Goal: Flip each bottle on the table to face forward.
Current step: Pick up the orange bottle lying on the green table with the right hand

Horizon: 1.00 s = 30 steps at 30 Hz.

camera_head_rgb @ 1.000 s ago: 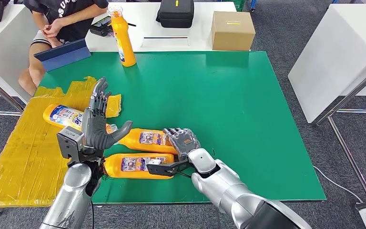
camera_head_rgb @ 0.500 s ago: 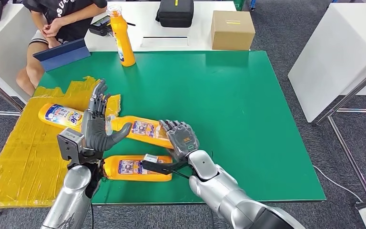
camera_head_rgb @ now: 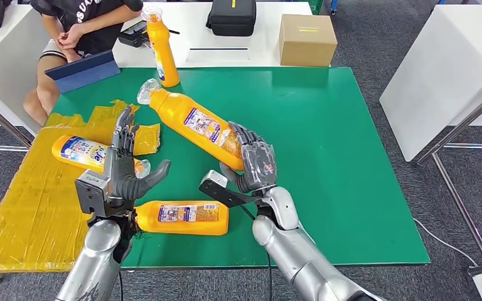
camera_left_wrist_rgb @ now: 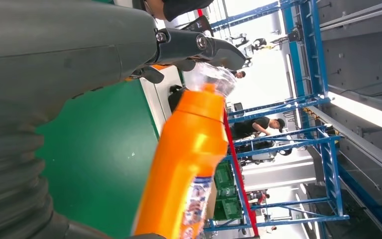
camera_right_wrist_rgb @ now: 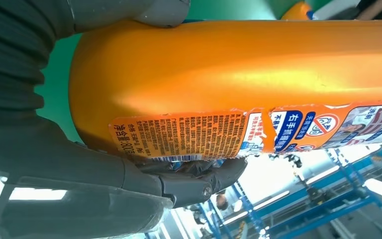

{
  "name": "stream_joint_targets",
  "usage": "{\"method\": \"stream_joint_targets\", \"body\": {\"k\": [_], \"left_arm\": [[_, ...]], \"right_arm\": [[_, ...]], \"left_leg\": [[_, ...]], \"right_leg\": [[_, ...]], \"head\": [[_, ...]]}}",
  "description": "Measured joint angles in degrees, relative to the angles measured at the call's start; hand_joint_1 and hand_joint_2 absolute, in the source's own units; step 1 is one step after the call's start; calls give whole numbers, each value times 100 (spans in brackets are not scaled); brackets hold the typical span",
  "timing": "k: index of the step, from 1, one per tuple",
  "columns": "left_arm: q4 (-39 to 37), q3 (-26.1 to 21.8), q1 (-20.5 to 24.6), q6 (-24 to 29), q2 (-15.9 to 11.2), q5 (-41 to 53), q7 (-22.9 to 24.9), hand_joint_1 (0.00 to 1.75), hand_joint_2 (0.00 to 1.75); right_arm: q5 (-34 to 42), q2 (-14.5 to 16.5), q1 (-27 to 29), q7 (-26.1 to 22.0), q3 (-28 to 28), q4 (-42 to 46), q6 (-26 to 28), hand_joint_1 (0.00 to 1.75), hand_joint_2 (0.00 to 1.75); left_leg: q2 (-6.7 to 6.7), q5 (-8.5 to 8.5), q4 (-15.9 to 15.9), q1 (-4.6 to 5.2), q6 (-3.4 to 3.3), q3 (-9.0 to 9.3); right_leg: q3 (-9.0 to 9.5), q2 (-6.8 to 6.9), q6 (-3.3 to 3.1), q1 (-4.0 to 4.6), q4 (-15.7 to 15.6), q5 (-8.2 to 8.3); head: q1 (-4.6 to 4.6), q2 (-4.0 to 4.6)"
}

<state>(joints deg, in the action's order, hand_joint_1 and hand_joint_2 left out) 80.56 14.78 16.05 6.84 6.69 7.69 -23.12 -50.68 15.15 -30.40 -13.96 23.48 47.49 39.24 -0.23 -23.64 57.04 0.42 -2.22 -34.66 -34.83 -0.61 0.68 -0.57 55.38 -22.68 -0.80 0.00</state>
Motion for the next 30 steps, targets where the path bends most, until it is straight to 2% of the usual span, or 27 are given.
{"method": "stream_joint_targets", "body": {"k": [4,7,11,16,27,30], "left_arm": [[0,-2,-8,47,1,0,-4,0,175],[0,-22,-51,-10,14,-158,-7,0,175],[0,-74,-110,-384,66,-672,83,0,175],[-73,-131,-62,-1067,135,-1590,610,0,175],[-273,-193,91,-1241,234,-1921,802,0,175],[-319,-232,125,-1383,264,-2254,1015,0,175]], "right_arm": [[-24,11,55,-58,-146,111,0,175,175],[-57,68,98,-303,-345,140,-1,175,175],[-36,186,166,-702,-703,179,0,175,175],[-82,338,194,-994,-1089,182,-1,175,175],[-69,445,194,-1066,-1368,182,2,175,175],[-57,455,202,-1145,-1400,196,1,175,175]], "left_leg": [[0,0,0,1,0,0],[0,0,0,-1,0,0],[0,-1,0,-3,1,0],[0,-1,-1,-3,2,0],[1,0,0,-2,1,-2],[1,0,0,-1,1,-2]], "right_leg": [[0,0,0,0,0,0],[-1,0,0,1,0,0],[-4,0,-1,1,0,-1],[-5,0,-1,1,0,-1],[-4,0,0,1,0,0],[-5,0,0,1,0,0]], "head": [[1,0],[1,0],[1,0],[1,0],[1,0],[1,0]]}}
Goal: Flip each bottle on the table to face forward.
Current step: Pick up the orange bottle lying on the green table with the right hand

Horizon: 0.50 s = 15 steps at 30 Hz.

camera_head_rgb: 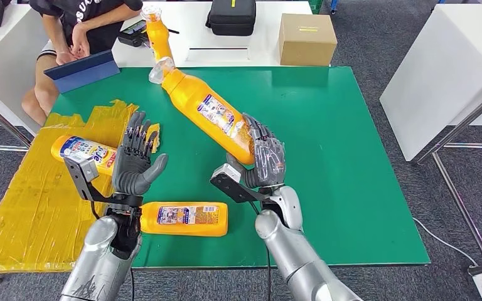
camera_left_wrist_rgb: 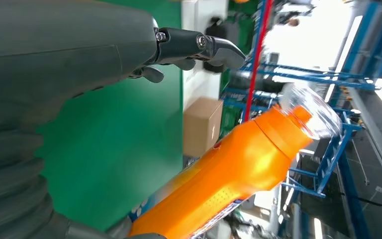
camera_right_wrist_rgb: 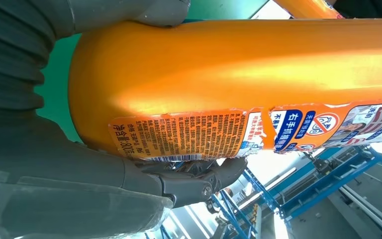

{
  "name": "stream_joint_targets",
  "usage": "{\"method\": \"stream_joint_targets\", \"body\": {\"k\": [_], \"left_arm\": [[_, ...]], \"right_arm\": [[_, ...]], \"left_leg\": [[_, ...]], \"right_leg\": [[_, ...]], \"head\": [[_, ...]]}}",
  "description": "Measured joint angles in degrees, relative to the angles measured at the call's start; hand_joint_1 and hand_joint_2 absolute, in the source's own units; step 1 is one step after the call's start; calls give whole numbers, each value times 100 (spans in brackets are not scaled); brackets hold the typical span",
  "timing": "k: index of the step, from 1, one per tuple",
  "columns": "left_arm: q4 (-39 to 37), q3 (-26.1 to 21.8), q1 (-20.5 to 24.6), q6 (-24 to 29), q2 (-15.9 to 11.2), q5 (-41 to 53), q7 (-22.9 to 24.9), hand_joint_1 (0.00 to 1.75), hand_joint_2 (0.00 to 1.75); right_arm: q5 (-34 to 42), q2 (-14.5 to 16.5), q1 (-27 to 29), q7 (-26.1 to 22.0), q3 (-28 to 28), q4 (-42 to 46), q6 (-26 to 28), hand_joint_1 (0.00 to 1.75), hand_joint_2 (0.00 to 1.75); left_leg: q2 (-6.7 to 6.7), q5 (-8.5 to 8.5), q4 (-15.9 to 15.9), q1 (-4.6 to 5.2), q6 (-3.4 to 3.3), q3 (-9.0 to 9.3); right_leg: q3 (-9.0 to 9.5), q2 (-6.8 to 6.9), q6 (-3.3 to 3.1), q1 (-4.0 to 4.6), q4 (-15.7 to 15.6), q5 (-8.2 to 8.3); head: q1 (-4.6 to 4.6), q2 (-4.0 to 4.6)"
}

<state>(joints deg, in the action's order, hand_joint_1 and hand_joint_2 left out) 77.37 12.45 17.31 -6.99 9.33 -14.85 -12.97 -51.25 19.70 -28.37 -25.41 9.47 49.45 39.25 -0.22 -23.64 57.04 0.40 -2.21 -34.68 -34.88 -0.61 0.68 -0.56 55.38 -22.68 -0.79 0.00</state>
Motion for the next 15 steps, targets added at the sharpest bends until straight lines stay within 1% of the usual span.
{"method": "stream_joint_targets", "body": {"k": [3,5,11,15], "left_arm": [[-90,-30,72,-136,67,-429,306,0,175],[-171,-34,149,-175,121,-543,395,0,175],[-436,25,441,-188,231,-756,434,0,175],[-644,129,595,-169,237,-1036,404,0,175]], "right_arm": [[-43,11,59,-158,-30,129,1,175,175],[-110,20,113,-259,-47,260,1,175,175],[-222,37,194,-468,-54,414,1,175,175],[-315,70,237,-435,67,398,1,175,175]], "left_leg": [[0,0,0,0,0,-1],[-1,0,0,1,0,-1],[-1,0,0,1,0,0],[-1,0,0,0,0,-1]], "right_leg": [[0,0,0,0,0,0],[0,0,0,0,0,0],[0,0,0,0,0,0],[0,0,0,0,0,0]], "head": [[-1,0],[0,0],[0,0],[0,0]]}}
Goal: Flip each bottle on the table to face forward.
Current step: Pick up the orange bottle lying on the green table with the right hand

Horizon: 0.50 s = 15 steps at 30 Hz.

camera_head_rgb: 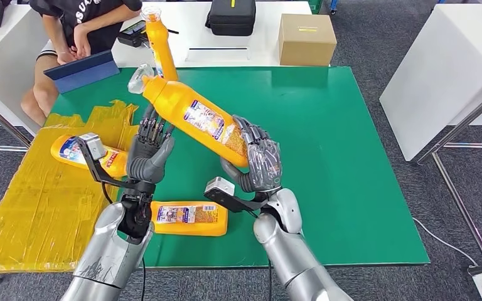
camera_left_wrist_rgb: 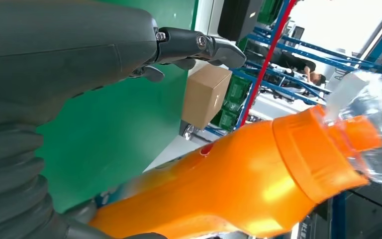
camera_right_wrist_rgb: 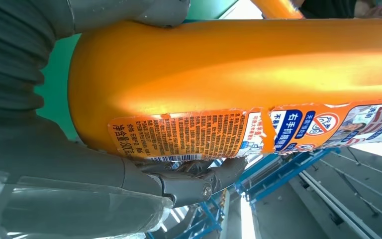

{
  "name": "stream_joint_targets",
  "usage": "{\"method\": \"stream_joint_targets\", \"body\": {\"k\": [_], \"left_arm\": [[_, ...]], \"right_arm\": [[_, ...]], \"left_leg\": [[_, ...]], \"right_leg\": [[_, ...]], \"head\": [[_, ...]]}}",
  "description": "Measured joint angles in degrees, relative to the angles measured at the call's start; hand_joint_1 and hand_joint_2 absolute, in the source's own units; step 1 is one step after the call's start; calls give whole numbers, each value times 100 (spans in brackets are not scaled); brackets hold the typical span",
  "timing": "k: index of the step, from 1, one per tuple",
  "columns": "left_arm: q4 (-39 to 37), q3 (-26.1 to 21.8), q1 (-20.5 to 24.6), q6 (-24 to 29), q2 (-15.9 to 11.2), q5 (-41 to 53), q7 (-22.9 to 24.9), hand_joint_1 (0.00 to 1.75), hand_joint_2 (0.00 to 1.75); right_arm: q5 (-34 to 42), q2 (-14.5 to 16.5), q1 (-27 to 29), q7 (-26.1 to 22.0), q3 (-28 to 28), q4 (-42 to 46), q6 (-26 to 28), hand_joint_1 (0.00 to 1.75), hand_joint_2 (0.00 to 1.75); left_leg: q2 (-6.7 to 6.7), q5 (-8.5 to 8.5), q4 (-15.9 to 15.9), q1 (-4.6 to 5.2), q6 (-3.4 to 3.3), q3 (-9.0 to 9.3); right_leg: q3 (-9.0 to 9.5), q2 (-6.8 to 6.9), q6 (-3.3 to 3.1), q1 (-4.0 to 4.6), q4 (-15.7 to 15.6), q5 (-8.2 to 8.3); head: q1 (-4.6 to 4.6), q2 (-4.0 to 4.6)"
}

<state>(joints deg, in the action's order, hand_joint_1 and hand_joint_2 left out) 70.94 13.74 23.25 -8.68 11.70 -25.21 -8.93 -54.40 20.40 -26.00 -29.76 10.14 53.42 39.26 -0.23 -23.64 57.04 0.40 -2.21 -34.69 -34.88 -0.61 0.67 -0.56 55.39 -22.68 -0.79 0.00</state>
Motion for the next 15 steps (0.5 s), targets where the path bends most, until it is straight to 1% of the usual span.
{"method": "stream_joint_targets", "body": {"k": [7,15], "left_arm": [[-240,144,176,4,-1,-250,-17,0,175],[-470,231,305,1,-14,-433,-57,0,175]], "right_arm": [[-101,5,57,140,460,-61,1,175,175],[-425,13,93,411,863,-202,33,175,175]], "left_leg": [[0,0,0,-1,0,-2],[-1,0,-1,0,0,-5]], "right_leg": [[-3,0,0,0,0,0],[-3,1,0,0,0,0]], "head": [[0,0],[0,0]]}}
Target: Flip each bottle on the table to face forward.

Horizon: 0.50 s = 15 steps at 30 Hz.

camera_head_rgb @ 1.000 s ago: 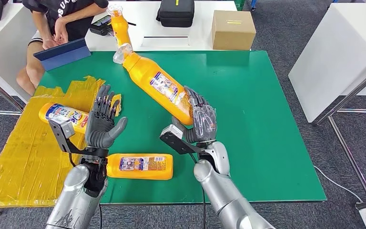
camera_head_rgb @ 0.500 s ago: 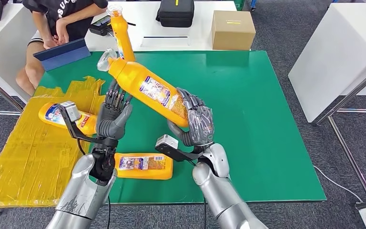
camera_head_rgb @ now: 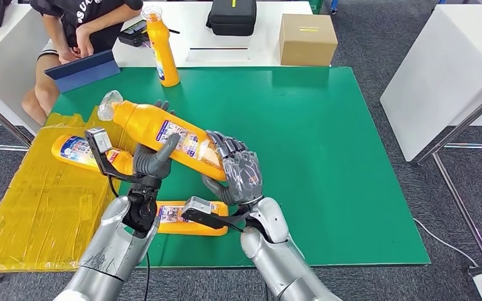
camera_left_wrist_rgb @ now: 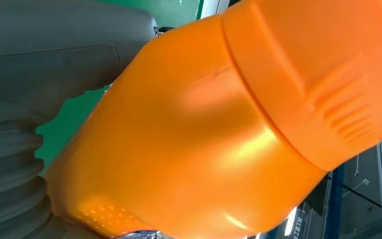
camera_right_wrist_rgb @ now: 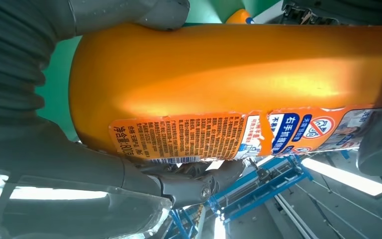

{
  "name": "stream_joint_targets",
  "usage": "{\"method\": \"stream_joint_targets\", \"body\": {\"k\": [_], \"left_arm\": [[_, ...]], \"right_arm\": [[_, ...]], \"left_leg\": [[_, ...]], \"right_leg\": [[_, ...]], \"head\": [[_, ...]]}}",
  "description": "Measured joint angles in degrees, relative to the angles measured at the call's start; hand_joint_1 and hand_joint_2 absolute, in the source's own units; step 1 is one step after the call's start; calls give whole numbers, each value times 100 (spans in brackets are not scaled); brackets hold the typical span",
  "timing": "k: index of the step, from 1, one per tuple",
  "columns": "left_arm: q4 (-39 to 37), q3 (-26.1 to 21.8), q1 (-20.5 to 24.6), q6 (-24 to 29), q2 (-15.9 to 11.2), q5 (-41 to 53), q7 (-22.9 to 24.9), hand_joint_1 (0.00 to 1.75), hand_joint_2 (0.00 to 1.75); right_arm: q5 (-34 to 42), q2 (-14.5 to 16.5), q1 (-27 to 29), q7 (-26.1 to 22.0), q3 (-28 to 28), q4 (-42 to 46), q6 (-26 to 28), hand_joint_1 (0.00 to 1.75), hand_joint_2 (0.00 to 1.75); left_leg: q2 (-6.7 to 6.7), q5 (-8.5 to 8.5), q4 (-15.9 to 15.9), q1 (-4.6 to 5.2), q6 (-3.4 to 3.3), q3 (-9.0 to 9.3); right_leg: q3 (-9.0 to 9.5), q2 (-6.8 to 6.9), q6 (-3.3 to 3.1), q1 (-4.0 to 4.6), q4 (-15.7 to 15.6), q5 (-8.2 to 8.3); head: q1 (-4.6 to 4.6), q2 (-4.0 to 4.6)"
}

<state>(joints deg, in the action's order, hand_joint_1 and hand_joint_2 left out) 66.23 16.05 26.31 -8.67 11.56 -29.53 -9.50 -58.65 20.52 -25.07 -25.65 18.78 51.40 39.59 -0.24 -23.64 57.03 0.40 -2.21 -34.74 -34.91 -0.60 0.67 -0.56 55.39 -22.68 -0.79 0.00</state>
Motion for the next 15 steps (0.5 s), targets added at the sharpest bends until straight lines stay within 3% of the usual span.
{"method": "stream_joint_targets", "body": {"k": [15], "left_arm": [[-210,-32,16,-7,-28,-247,-50,0,175]], "right_arm": [[102,1,-104,347,522,-418,58,175,175]], "left_leg": [[1,0,0,0,0,1]], "right_leg": [[0,-1,0,0,0,0]], "head": [[1,0]]}}
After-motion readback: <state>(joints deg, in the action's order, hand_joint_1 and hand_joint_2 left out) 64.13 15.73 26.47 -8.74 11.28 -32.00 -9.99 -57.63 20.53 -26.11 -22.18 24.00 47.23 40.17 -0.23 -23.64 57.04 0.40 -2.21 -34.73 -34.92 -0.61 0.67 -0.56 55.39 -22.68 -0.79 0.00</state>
